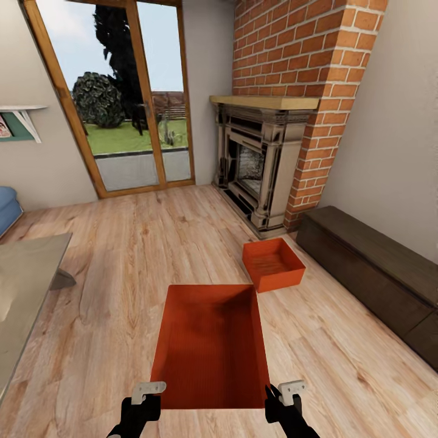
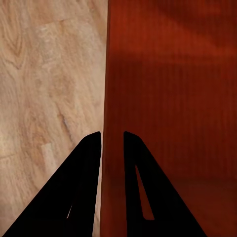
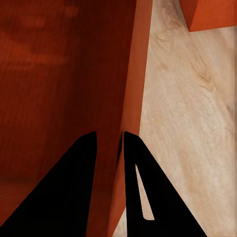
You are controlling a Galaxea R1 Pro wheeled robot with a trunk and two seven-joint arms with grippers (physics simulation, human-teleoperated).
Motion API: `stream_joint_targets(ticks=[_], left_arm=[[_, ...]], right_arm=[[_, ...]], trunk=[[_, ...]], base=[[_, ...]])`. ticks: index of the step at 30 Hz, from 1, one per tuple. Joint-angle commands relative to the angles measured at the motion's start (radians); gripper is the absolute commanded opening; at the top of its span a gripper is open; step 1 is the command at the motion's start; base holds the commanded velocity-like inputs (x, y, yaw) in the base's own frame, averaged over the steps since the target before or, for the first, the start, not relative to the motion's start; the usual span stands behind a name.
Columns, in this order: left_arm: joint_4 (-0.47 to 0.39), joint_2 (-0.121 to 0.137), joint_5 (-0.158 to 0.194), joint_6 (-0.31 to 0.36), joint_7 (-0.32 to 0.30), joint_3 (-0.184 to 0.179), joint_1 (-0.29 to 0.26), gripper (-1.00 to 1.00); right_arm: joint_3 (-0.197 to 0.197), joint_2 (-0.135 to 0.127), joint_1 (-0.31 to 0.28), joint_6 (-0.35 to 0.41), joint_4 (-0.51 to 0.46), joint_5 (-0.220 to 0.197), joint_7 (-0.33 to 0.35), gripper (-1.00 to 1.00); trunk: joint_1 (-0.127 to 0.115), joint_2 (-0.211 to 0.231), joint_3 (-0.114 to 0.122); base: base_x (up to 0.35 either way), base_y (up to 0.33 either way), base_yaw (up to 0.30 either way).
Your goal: Move the two storage containers from the living room to the garage. In the garage, place one container on the floor and stack the other container on top of it (either order is fine).
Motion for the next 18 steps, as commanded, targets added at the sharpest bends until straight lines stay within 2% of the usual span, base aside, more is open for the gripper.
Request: stream_joint_targets(ticks=[1,18], left_arm=[[-0.002,0.001,0.001,-0.001,0.013,0.002,-0.001,-1.00],[-0.002,0.001,0.001,-0.001,0.013,0.002,-0.001,-1.00]], right_arm=[[0.003,0.000,0.000,-0.003,0.003,0.001,0.009,-1.00],[0.003,0.000,0.000,-0.002,0.003,0.001,0.009,-1.00]], trunk=[[-0.004,0.007,0.004],[-0.069,0.126,0.084]], base=[[0.000,0.000,-0.080],[0.000,0.000,-0.080]])
